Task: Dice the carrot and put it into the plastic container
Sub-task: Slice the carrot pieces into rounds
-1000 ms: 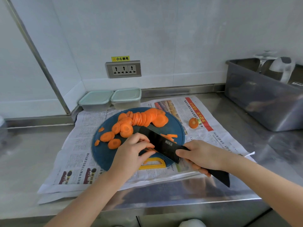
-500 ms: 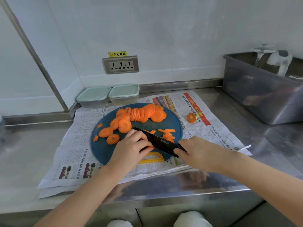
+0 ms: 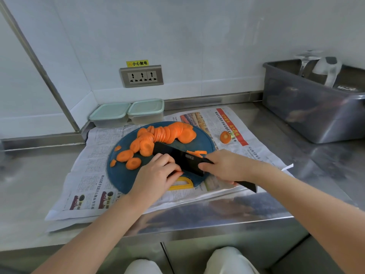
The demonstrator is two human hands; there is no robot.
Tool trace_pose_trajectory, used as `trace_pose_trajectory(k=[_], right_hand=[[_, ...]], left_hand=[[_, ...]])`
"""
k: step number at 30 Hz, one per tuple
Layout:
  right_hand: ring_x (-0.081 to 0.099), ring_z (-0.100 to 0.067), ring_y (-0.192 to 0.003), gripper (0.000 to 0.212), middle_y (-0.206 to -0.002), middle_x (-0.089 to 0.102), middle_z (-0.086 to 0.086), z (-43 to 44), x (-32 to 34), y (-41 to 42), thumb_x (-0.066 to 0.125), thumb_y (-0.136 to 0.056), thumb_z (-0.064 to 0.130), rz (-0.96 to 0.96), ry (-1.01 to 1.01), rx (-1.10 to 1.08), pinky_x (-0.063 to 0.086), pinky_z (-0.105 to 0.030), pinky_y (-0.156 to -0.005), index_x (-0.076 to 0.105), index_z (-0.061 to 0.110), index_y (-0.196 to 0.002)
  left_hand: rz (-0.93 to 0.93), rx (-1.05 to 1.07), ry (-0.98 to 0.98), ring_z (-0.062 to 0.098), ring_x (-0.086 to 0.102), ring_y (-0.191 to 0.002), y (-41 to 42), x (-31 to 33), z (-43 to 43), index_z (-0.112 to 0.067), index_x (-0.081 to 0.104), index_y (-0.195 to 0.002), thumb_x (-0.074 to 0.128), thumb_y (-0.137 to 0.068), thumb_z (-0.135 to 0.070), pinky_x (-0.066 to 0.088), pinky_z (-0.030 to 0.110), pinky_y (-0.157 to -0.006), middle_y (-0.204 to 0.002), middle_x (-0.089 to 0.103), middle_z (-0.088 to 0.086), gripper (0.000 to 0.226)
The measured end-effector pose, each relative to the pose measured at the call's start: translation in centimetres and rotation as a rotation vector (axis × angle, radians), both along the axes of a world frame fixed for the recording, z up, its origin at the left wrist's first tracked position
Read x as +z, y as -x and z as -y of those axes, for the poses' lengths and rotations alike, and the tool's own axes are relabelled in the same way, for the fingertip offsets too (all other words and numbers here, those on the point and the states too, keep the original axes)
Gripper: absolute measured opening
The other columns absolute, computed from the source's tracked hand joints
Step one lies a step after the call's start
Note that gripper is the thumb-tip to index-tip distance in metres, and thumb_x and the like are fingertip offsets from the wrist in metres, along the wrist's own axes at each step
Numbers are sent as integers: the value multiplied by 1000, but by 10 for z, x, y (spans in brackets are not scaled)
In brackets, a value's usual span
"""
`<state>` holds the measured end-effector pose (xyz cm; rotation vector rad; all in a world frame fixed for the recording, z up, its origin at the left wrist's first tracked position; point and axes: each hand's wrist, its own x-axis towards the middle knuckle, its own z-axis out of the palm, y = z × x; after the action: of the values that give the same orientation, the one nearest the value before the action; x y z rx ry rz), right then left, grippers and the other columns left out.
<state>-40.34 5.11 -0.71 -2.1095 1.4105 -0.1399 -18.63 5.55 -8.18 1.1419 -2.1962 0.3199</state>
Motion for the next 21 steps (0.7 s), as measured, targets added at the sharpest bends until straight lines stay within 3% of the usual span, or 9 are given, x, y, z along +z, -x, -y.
trace_pose_trajectory(k=[5, 8, 10, 12, 14, 21], right_hand=[[38, -15, -39, 37, -51, 43, -1, 1, 11, 31, 46, -100, 34, 297, -172, -155, 37, -26, -40, 44, 11, -71], [38, -15, -38, 38, -50, 43, -1, 6, 15, 39, 46, -100, 34, 346, -129, -235, 39, -26, -40, 43, 10, -71], [39, -14, -38, 37, -51, 44, -2, 9, 16, 41, 46, -100, 34, 321, -101, -270, 40, -26, -42, 43, 10, -72], [40, -12, -37, 35, -50, 45, 0, 11, 14, 43, 46, -100, 34, 291, -73, -292, 41, -24, -41, 45, 11, -74], [40, -11, -36, 33, -50, 45, 1, 11, 13, 47, 46, -99, 34, 300, -70, -303, 41, -23, -41, 46, 12, -75], [39, -14, -39, 33, -51, 44, 0, 1, 8, 58, 46, -100, 32, 328, -84, -324, 41, -25, -42, 46, 13, -73]], left_hand=[[-155, 11, -97, 11, 50, -90, -3, 2, 0, -13, 66, -82, 72, -76, -31, 46, 21, -78, -89, 54, -3, 20], [-217, 47, -278, 5, 43, -112, -5, 8, 2, -13, 59, -111, 70, -73, -47, 26, 7, -99, -115, 45, -9, 53], [-166, 39, -468, -1, 23, -130, -5, 11, 8, -17, 40, -138, 68, -72, -55, 14, 9, -107, -135, 27, -15, 81], [-87, 21, -605, -3, 5, -137, -4, 13, 17, -23, 20, -150, 65, -73, -59, 8, 18, -113, -148, 12, -17, 96], [-54, 11, -672, 2, 1, -142, -1, 16, 27, -27, 11, -152, 62, -72, -63, 9, 26, -117, -157, 5, -12, 101], [-1, -68, -621, 9, 13, -135, 21, 18, 36, -39, 21, -148, 75, -67, -58, 19, 34, -116, -146, 22, -9, 99]])
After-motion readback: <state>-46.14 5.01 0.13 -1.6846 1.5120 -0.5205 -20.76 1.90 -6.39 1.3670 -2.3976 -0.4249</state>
